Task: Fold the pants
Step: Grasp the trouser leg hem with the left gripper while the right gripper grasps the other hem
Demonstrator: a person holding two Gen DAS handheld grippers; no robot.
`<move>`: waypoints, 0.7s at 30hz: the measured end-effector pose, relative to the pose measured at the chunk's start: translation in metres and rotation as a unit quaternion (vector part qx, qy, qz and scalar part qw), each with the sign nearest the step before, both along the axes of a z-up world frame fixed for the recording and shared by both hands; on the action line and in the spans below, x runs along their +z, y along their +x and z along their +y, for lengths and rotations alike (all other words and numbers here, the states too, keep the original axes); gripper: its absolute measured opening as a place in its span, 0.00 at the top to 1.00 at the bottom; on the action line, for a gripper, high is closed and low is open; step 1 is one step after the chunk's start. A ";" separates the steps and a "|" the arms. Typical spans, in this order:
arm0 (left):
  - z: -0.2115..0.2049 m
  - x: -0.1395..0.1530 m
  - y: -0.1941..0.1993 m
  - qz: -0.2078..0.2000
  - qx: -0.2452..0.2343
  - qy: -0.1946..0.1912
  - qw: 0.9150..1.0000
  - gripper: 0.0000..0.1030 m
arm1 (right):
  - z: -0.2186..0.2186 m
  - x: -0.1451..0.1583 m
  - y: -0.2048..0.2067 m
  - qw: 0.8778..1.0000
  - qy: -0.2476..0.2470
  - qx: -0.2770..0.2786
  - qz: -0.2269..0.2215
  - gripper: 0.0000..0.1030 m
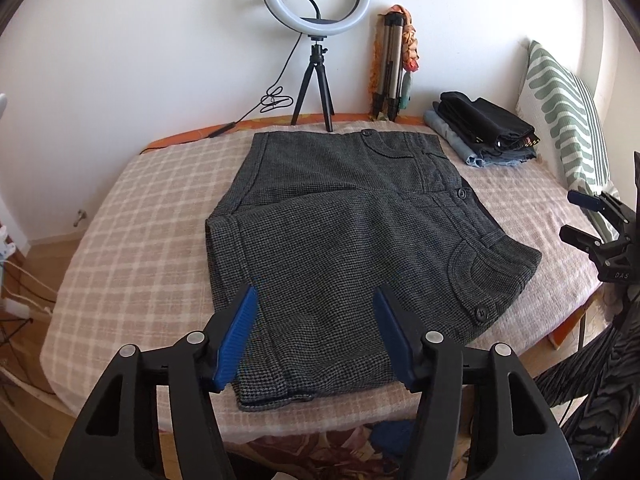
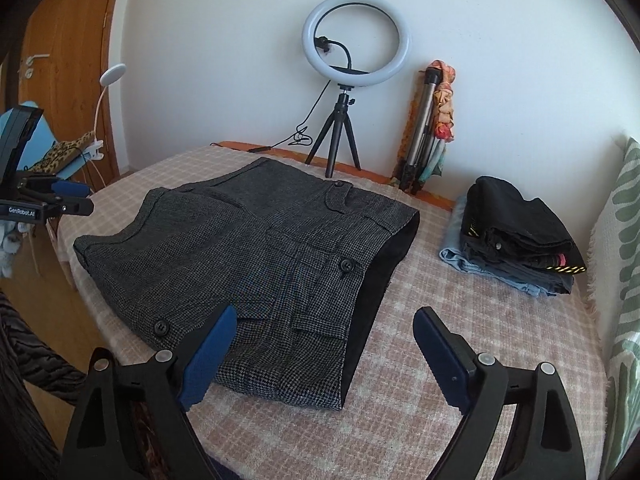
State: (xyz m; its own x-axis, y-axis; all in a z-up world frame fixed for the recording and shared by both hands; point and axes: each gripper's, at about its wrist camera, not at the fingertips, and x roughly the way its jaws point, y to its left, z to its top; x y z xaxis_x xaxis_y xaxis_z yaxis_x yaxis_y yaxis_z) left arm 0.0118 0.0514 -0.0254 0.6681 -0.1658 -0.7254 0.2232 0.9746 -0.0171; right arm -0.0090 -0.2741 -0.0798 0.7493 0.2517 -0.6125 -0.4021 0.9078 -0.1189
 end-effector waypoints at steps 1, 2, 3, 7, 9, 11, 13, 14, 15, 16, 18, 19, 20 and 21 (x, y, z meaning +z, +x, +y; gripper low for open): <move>0.003 -0.002 -0.001 0.006 -0.005 0.005 1.000 0.46 | 0.004 -0.002 0.000 1.000 -0.011 0.024 0.009 0.20; 0.005 -0.005 -0.002 0.015 -0.007 0.009 1.000 0.53 | 0.008 -0.005 -0.001 0.998 -0.023 0.048 0.015 0.22; 0.008 -0.008 -0.004 0.022 -0.013 0.009 1.000 0.58 | 0.014 -0.008 -0.002 0.997 -0.042 0.069 0.019 0.25; 0.004 -0.026 -0.012 0.060 -0.052 0.015 0.997 0.64 | 0.033 -0.027 -0.012 0.982 -0.115 0.147 0.034 0.32; -0.003 -0.034 -0.016 0.072 -0.074 0.030 0.994 0.64 | 0.038 -0.039 -0.012 0.973 -0.139 0.174 0.054 0.38; -0.009 -0.039 -0.019 0.073 -0.088 0.053 0.992 0.64 | 0.041 -0.048 -0.011 0.968 -0.158 0.184 0.066 0.41; -0.013 -0.041 -0.021 0.071 -0.101 0.069 0.990 0.64 | 0.043 -0.053 -0.009 0.963 -0.173 0.194 0.070 0.41; -0.014 -0.042 -0.022 0.070 -0.105 0.077 0.989 0.64 | 0.044 -0.055 -0.008 0.961 -0.179 0.198 0.072 0.41; -0.014 -0.043 -0.021 0.070 -0.110 0.085 0.988 0.64 | 0.045 -0.057 -0.008 0.959 -0.182 0.203 0.074 0.41; -0.014 -0.044 -0.021 0.070 -0.114 0.094 0.986 0.64 | 0.046 -0.058 -0.007 0.958 -0.184 0.206 0.076 0.41; -0.014 -0.049 -0.019 0.069 -0.121 0.116 0.983 0.64 | 0.048 -0.060 -0.005 0.956 -0.188 0.209 0.079 0.41; -0.014 -0.051 -0.018 0.071 -0.126 0.125 0.982 0.64 | 0.051 -0.061 -0.004 0.955 -0.189 0.211 0.081 0.42; -0.014 -0.053 -0.017 0.074 -0.131 0.132 0.980 0.63 | 0.052 -0.063 -0.002 0.954 -0.192 0.214 0.084 0.42; -0.014 -0.055 -0.017 0.076 -0.138 0.139 0.978 0.58 | 0.055 -0.065 -0.001 0.953 -0.196 0.216 0.087 0.42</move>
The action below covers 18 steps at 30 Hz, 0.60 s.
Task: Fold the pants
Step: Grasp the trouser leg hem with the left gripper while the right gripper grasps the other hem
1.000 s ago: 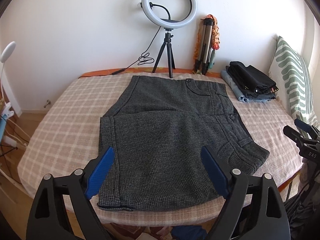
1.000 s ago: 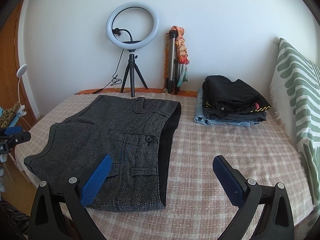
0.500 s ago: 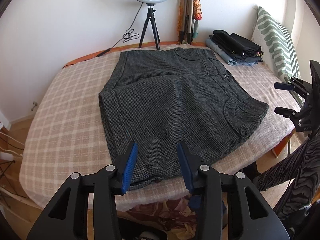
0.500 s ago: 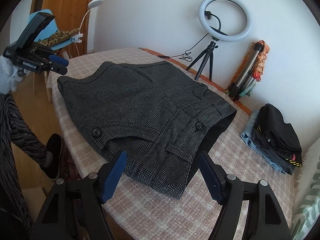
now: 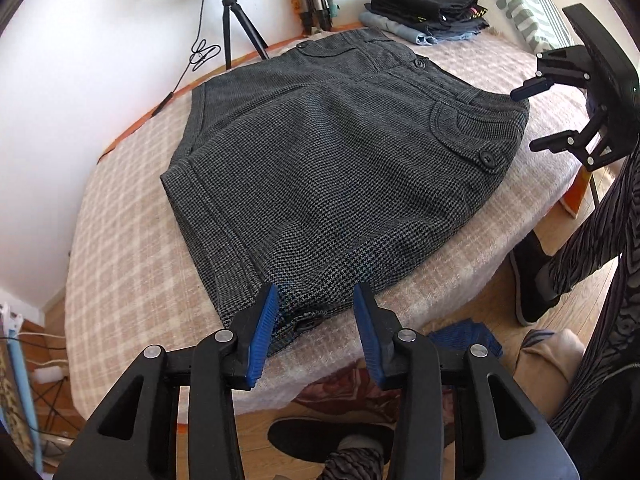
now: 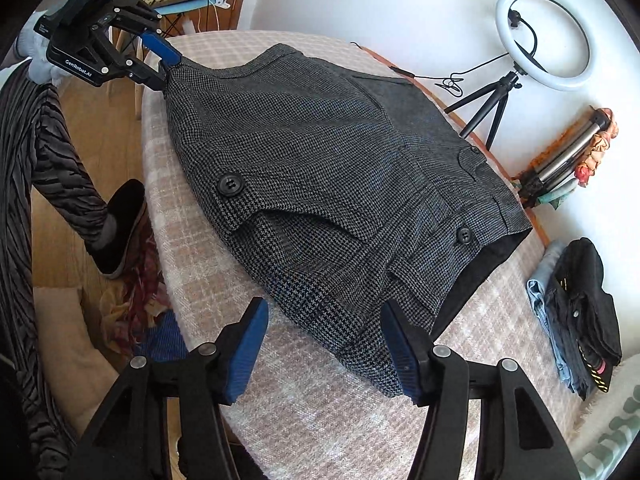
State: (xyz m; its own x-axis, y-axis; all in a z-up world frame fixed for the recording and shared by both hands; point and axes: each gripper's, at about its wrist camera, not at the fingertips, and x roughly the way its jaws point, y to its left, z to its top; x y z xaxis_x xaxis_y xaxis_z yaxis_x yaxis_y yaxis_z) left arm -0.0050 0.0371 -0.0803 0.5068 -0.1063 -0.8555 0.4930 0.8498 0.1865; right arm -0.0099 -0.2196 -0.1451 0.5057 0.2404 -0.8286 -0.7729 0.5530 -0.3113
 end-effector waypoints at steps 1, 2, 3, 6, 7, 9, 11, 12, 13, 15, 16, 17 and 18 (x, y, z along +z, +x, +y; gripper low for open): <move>-0.001 -0.002 0.000 0.001 -0.010 0.009 1.000 0.57 | 0.002 -0.002 0.001 1.000 -0.005 0.002 0.002 0.42; -0.003 -0.005 0.000 -0.001 -0.019 0.022 1.000 0.54 | 0.005 -0.004 0.002 1.000 -0.012 0.006 0.004 0.43; -0.005 -0.008 -0.001 -0.004 -0.027 0.036 0.999 0.52 | 0.006 -0.007 0.003 1.000 -0.018 0.010 0.005 0.43; -0.005 -0.012 0.000 -0.001 -0.037 0.047 0.998 0.49 | 0.010 -0.014 0.006 0.999 -0.045 0.015 0.001 0.47; -0.005 -0.012 0.001 0.000 -0.036 0.044 0.998 0.49 | 0.011 -0.017 0.007 0.998 -0.054 0.016 0.001 0.50; -0.004 -0.012 0.003 0.002 -0.033 0.035 0.999 0.48 | 0.013 -0.018 0.009 0.998 -0.059 0.021 0.008 0.55; -0.003 -0.013 0.003 0.003 -0.033 0.029 0.999 0.45 | 0.015 -0.017 0.011 0.998 -0.061 0.025 0.015 0.66; -0.003 -0.013 0.003 0.004 -0.033 0.029 0.999 0.42 | 0.016 -0.014 0.013 0.998 -0.058 0.025 0.016 0.73; -0.003 -0.014 0.003 0.004 -0.034 0.030 0.999 0.41 | 0.017 -0.009 0.016 0.998 -0.056 0.023 0.012 0.78; -0.004 -0.017 0.004 0.004 -0.037 0.035 0.999 0.39 | 0.019 0.001 0.021 0.999 -0.048 0.016 0.004 0.83; -0.005 -0.019 0.004 0.002 -0.038 0.040 0.998 0.39 | 0.020 0.008 0.025 0.999 -0.041 0.012 0.001 0.86; -0.005 -0.020 0.005 0.001 -0.037 0.045 0.998 0.39 | 0.019 0.014 0.028 0.999 -0.034 0.007 0.000 0.88; -0.006 -0.022 0.006 0.000 -0.037 0.048 0.998 0.39 | 0.019 0.019 0.032 1.000 -0.026 0.001 0.002 0.88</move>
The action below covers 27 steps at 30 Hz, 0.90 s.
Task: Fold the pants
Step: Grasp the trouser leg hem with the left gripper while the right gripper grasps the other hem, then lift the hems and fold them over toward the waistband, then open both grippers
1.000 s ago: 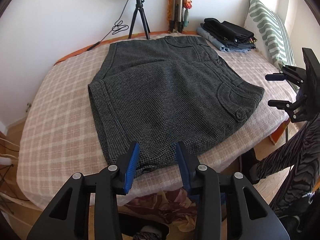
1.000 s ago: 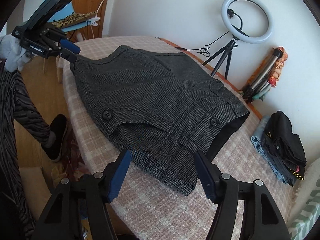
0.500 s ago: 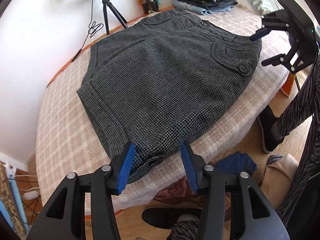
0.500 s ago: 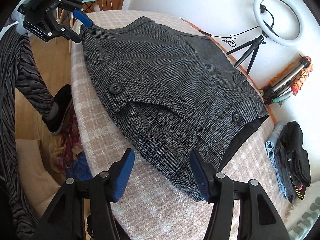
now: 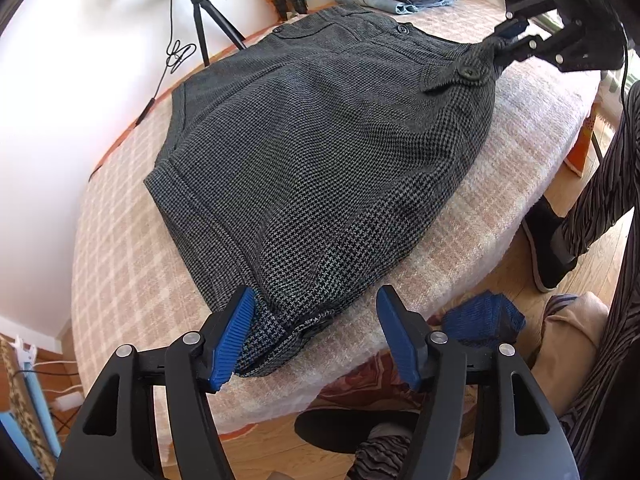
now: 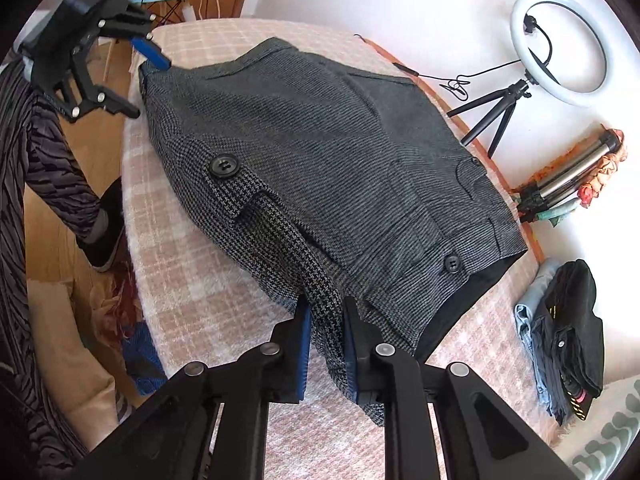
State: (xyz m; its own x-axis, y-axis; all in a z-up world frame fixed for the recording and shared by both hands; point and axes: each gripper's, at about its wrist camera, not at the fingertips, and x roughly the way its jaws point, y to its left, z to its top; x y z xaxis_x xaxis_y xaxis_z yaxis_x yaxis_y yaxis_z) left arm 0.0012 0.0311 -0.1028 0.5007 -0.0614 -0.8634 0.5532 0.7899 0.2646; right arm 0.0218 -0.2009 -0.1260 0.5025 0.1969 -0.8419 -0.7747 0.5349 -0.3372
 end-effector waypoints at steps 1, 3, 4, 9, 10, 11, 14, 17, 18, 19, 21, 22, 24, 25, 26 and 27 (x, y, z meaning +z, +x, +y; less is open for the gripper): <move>0.000 -0.001 0.001 -0.001 0.001 0.001 1.000 0.39 | 0.000 0.005 0.003 1.000 0.008 -0.004 0.003 0.89; 0.001 -0.004 0.003 -0.004 0.006 0.004 1.000 0.39 | 0.000 0.012 0.006 1.000 0.016 -0.008 0.002 0.89; 0.001 -0.005 0.003 -0.007 0.009 0.003 1.000 0.39 | 0.000 0.014 0.006 1.000 0.015 -0.009 -0.002 0.89; 0.006 -0.005 0.007 -0.006 0.015 -0.008 1.000 0.57 | -0.002 0.018 0.008 0.999 0.025 -0.020 0.004 0.89; 0.007 -0.005 0.009 -0.002 0.015 -0.011 1.000 0.59 | -0.003 0.018 0.009 0.999 0.028 -0.024 0.005 0.89; 0.008 -0.006 0.009 -0.002 0.014 -0.013 1.000 0.66 | -0.005 0.019 0.010 0.999 0.033 -0.029 0.007 0.89; 0.009 -0.007 0.009 0.000 0.011 -0.017 1.000 0.75 | -0.006 0.021 0.010 0.998 0.043 -0.033 0.006 0.89; 0.008 0.004 0.009 -0.026 0.027 -0.030 0.999 0.84 | -0.006 0.020 0.008 0.998 0.046 -0.039 -0.002 0.89; 0.009 0.011 0.010 -0.040 0.035 -0.035 0.998 0.86 | -0.006 0.021 0.007 0.998 0.050 -0.044 -0.004 0.89; 0.010 0.019 0.013 -0.054 0.044 -0.042 0.997 0.87 | -0.008 0.024 0.008 0.997 0.056 -0.050 -0.005 0.89; 0.012 0.035 0.021 -0.080 0.063 -0.060 0.993 0.87 | -0.012 0.031 0.010 0.995 0.075 -0.062 -0.011 0.89; 0.013 0.044 0.025 -0.097 0.071 -0.069 0.990 0.87 | -0.015 0.036 0.011 0.994 0.084 -0.068 -0.015 0.89; 0.016 0.060 0.036 -0.118 0.086 -0.088 0.985 0.87 | -0.019 0.046 0.015 0.992 0.100 -0.077 -0.022 0.89; 0.017 0.068 0.041 -0.132 0.093 -0.095 0.982 0.87 | -0.020 0.051 0.016 0.991 0.105 -0.079 -0.029 0.89; 0.017 0.076 0.048 -0.144 0.098 -0.102 0.979 0.87 | -0.020 0.057 0.019 0.990 0.110 -0.081 -0.035 0.89; 0.017 0.083 0.053 -0.157 0.103 -0.105 0.977 0.87 | -0.021 0.062 0.022 0.989 0.114 -0.084 -0.040 0.89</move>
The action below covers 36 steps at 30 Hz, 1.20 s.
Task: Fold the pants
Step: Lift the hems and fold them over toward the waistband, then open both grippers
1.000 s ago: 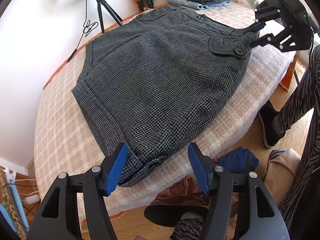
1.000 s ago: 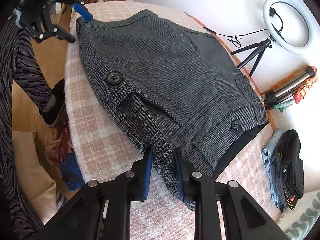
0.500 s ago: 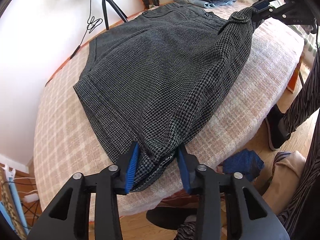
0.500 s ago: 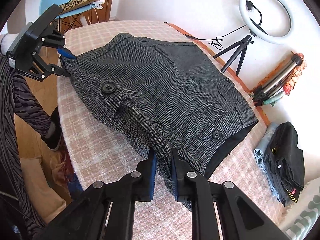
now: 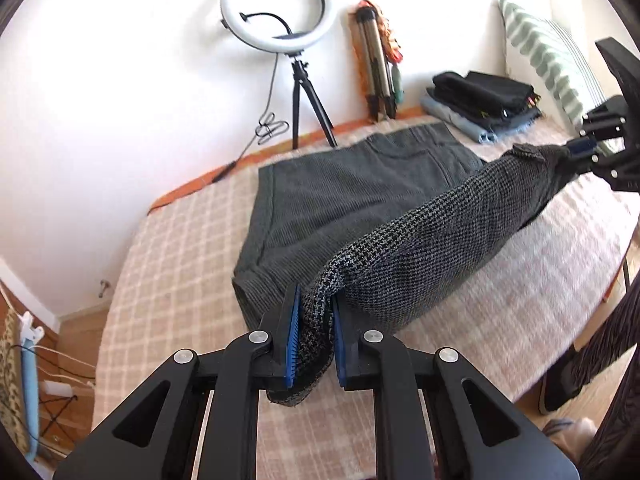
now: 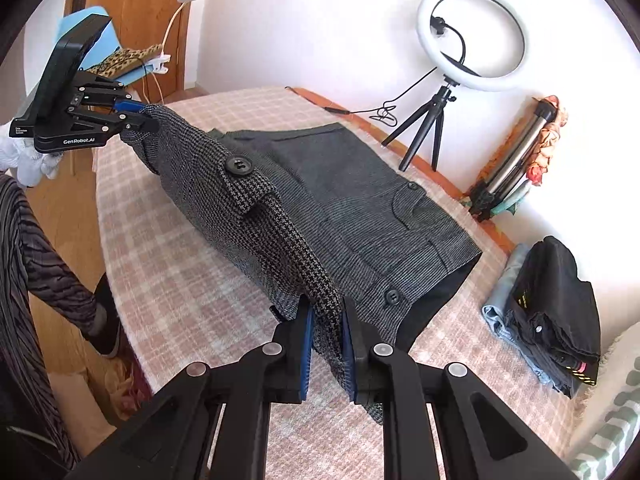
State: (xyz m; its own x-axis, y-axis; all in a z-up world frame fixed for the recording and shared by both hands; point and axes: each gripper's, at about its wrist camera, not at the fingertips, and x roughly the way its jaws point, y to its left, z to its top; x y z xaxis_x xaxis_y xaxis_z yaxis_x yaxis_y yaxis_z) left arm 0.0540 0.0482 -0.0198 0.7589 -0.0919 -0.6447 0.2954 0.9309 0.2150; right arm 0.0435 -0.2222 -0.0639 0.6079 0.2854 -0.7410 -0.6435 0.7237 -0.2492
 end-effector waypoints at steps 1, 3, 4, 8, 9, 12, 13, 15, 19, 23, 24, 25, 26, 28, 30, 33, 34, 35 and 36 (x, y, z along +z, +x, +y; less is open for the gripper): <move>-0.001 0.007 0.006 -0.013 0.005 -0.002 1.000 0.88 | -0.001 0.005 0.004 1.000 0.005 -0.004 -0.005 0.89; -0.003 0.019 0.018 -0.044 0.015 -0.001 0.999 0.88 | -0.002 0.015 0.014 1.000 0.012 -0.011 -0.014 0.89; -0.005 0.024 0.026 -0.053 0.020 -0.002 0.998 0.88 | -0.003 0.019 0.020 1.000 0.015 -0.016 -0.020 0.89; -0.004 0.033 0.064 -0.060 0.039 -0.043 0.997 0.88 | -0.007 0.033 0.053 0.999 0.029 -0.036 -0.028 0.89; -0.005 0.034 0.073 -0.061 0.041 -0.044 0.996 0.88 | -0.006 0.035 0.061 0.998 0.029 -0.040 -0.030 0.89; -0.008 0.032 0.093 -0.065 0.046 -0.036 0.996 0.88 | -0.001 0.040 0.083 0.998 0.025 -0.045 -0.032 0.89; -0.009 0.032 0.101 -0.063 0.047 -0.036 0.996 0.88 | 0.000 0.041 0.090 0.998 0.024 -0.047 -0.031 0.89; -0.011 0.031 0.116 -0.060 0.047 -0.030 0.997 0.88 | 0.003 0.041 0.106 0.998 0.023 -0.052 -0.029 0.89; -0.015 0.031 0.145 -0.058 0.045 -0.014 0.997 0.88 | 0.000 0.039 0.144 0.997 0.018 -0.065 -0.024 0.89; -0.016 0.025 0.186 -0.031 0.038 -0.027 0.998 0.88 | -0.008 0.029 0.188 0.996 0.011 -0.082 -0.011 0.90; -0.018 0.021 0.198 -0.022 0.036 -0.028 0.999 0.88 | -0.011 0.025 0.199 0.996 0.011 -0.087 -0.005 0.90; -0.019 0.018 0.208 -0.015 0.035 -0.028 0.999 0.88 | -0.013 0.020 0.211 0.996 0.009 -0.090 0.000 0.90; -0.021 0.014 0.219 -0.006 0.032 -0.027 0.999 0.88 | -0.015 0.014 0.221 0.996 0.005 -0.094 0.005 0.90; -0.026 0.005 0.239 0.006 0.025 -0.018 1.000 0.88 | -0.015 0.001 0.240 0.995 -0.008 -0.099 0.014 0.90; -0.032 -0.005 0.257 0.020 0.018 -0.006 1.000 0.88 | -0.015 -0.013 0.257 0.994 -0.020 -0.102 0.025 0.90; -0.038 -0.021 0.281 0.038 0.013 0.017 0.999 0.80 | -0.017 -0.036 0.278 0.993 -0.031 -0.105 0.047 0.90; -0.038 -0.025 0.287 0.045 0.012 0.022 0.999 0.78 | -0.017 -0.043 0.284 0.992 -0.034 -0.106 0.052 0.90; -0.038 -0.028 0.292 0.051 0.006 0.026 0.998 0.76 | -0.017 -0.049 0.288 0.992 -0.039 -0.107 0.055 0.90; -0.036 -0.030 0.296 0.055 0.004 0.028 0.998 0.72 | -0.017 -0.054 0.292 0.992 -0.041 -0.106 0.060 0.90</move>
State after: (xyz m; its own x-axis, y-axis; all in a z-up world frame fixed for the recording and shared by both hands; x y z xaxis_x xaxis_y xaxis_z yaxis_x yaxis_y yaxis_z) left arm 0.3498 0.0122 -0.0502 0.6843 -0.0477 -0.7277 0.3134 0.9203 0.2343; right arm 0.3357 -0.2396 -0.1179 0.5546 0.0966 -0.8265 -0.5069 0.8269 -0.2434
